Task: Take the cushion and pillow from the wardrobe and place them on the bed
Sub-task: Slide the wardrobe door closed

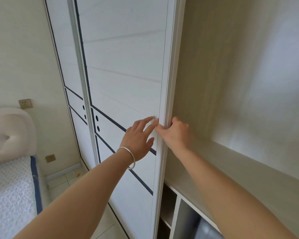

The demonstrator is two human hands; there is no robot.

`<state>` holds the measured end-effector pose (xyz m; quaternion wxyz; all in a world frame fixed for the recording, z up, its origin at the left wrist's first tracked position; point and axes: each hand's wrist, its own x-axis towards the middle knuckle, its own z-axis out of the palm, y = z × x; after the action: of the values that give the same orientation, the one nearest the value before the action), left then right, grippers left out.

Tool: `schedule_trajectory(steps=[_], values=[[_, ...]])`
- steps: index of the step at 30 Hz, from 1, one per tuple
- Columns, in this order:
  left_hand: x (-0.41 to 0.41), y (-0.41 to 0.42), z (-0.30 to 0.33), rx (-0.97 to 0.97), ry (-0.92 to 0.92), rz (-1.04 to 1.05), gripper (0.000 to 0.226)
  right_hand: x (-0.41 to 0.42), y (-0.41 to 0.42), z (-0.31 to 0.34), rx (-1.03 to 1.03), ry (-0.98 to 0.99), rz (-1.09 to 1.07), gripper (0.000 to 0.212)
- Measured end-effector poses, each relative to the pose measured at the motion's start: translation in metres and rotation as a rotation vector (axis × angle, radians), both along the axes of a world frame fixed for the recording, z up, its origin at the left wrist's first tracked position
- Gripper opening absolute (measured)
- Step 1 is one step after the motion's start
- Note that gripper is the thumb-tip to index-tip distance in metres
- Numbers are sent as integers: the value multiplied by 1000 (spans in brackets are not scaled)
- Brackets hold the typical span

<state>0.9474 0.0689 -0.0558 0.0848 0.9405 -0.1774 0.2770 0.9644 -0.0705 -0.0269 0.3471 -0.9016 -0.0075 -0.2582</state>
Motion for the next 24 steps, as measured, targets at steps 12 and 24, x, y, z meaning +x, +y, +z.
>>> schedule_trajectory(steps=[12,24], values=[[-42,-88,-34,201,-275,-98,74,-93,-100,-15,-46,-82,-102,48],[-84,-182,-34,170,-557,-450,74,-177,-174,-32,-2,-334,-165,68]])
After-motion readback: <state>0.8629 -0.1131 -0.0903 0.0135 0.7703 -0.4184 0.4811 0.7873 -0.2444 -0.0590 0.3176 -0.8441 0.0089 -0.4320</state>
